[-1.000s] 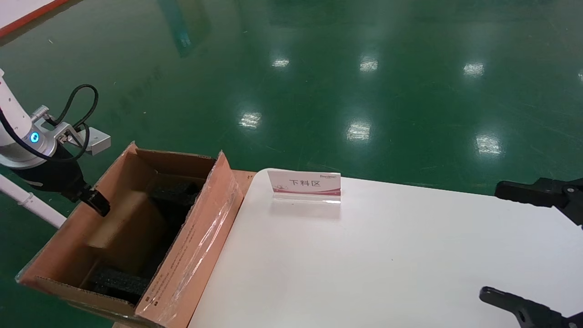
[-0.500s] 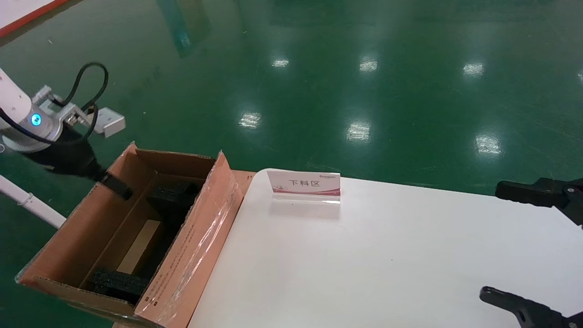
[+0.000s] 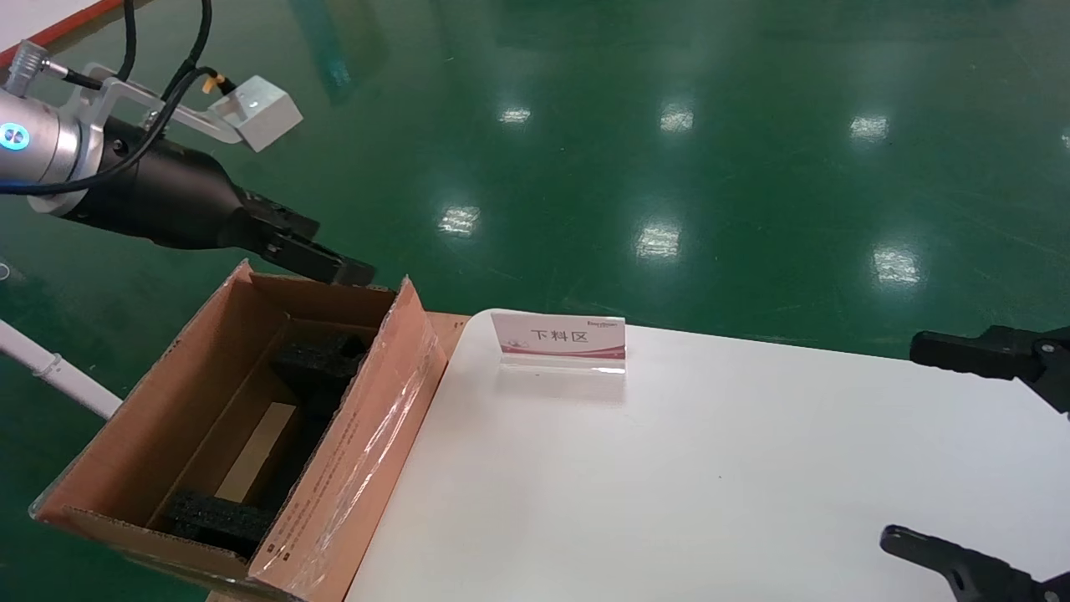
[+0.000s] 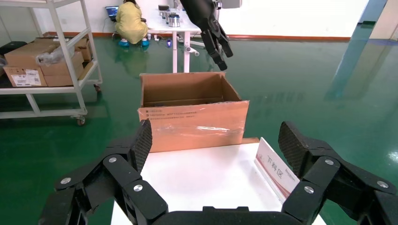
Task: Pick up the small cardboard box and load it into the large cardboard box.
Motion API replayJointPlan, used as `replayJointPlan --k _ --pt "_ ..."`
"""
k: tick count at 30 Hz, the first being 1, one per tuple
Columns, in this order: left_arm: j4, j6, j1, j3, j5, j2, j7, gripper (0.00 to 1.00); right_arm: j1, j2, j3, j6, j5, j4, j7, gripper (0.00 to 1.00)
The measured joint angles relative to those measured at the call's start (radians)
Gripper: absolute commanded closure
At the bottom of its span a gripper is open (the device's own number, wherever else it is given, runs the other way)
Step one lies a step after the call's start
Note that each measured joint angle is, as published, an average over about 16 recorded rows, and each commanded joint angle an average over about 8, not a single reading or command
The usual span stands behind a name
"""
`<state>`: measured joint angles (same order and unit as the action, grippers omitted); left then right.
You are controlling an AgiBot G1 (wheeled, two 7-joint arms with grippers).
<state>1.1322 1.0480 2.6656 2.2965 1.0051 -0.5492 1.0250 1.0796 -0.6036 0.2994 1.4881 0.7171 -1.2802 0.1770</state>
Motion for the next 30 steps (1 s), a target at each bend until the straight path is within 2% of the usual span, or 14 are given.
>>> replayJointPlan --k 6,13,30 --pt "0.074 0.0 0.011 -0.049 -0.04 0.029 -0.035 0.0 0.0 0.0 0.0 0.0 0.0 0.0 0.0 0.0" --pt "0.107 0.021 -0.07 -0.17 -0.065 0.034 -0.091 0.0 0.0 0.0 0.0 0.0 0.0 0.001 0.0 0.0" --pt "0.124 0.144 -0.508 -0.705 -0.126 0.007 -0.307 0.0 0.0 0.0 0.001 0.0 -0.001 0.001 -0.001 0.0"
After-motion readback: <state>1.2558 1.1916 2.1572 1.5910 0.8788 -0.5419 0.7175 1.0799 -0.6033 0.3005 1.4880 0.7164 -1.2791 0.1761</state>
